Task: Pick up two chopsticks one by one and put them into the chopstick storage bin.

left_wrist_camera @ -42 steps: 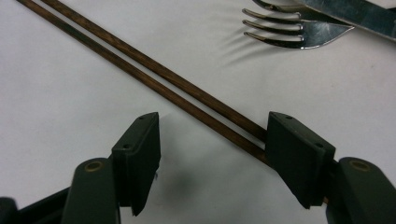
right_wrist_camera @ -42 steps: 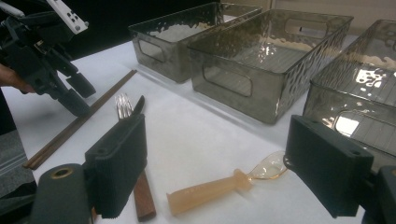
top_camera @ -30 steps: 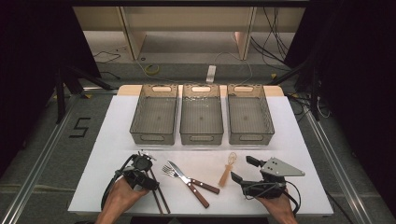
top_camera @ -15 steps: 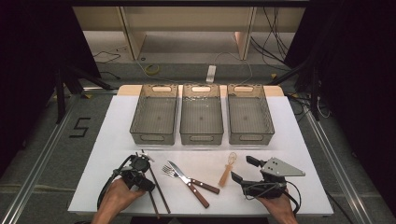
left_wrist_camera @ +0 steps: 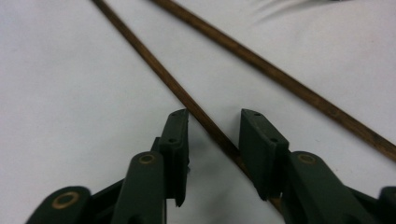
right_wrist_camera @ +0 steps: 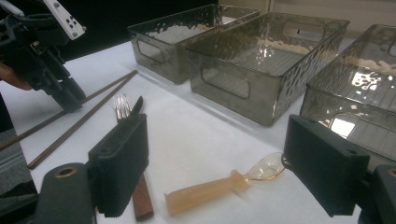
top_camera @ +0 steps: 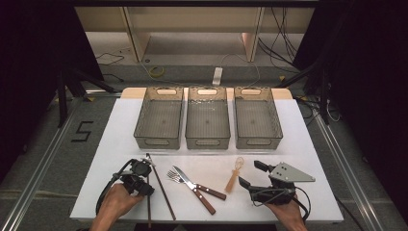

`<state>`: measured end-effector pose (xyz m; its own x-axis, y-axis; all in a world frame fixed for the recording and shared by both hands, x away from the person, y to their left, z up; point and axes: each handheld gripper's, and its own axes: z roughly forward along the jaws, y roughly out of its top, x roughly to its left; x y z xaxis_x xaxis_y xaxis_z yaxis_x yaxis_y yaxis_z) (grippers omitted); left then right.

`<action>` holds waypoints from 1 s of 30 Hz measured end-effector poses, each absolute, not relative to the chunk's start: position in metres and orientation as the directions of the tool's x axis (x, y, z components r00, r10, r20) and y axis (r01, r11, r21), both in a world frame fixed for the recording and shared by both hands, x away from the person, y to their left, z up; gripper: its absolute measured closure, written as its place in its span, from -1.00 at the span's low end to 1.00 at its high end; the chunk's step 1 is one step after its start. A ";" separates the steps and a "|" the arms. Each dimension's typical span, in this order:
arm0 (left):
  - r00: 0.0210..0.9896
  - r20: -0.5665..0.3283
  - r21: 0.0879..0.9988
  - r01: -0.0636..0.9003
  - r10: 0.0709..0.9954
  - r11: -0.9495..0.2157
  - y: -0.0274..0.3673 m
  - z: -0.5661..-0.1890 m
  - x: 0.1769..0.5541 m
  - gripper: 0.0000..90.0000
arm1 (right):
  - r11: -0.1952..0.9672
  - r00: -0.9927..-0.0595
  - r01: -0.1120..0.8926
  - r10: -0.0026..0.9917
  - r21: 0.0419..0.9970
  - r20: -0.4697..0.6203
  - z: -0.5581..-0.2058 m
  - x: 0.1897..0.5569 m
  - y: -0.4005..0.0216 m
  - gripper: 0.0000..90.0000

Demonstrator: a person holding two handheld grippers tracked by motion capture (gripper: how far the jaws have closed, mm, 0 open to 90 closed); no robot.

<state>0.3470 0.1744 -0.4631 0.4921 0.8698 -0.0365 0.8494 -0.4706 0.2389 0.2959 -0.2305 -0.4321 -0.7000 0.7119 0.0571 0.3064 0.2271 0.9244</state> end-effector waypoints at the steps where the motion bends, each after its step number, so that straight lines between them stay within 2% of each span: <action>1: 0.492 -0.034 0.238 0.849 0.870 -0.471 0.175 -0.463 0.347 0.43 | 0.228 -0.700 0.306 0.712 0.924 0.057 -0.432 0.296 -0.230 -0.49; 6: 0.494 -0.026 0.236 0.848 0.869 -0.475 0.174 -0.463 0.346 0.47 | 0.228 -0.701 0.306 0.711 0.924 0.057 -0.432 0.296 -0.230 -0.49; 9: 0.497 -0.025 0.235 0.846 0.867 -0.478 0.175 -0.462 0.347 0.59 | 0.228 -0.700 0.309 0.712 0.923 0.059 -0.432 0.296 -0.230 -0.49; 19: 0.475 -0.048 0.230 0.861 0.879 -0.453 0.179 -0.462 0.349 0.79 | 0.229 -0.703 0.304 0.709 0.925 0.056 -0.432 0.296 -0.230 -0.48; 30: 0.433 -0.080 0.226 0.885 0.898 -0.407 0.184 -0.462 0.352 0.88 | 0.231 -0.704 0.302 0.708 0.925 0.053 -0.431 0.296 -0.230 -0.47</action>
<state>0.3516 0.1842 -0.4622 0.4331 0.8978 -0.0803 0.8851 -0.4068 0.2261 0.2961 -0.2298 -0.4314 -0.7038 0.7085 0.0531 0.3020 0.2307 0.9250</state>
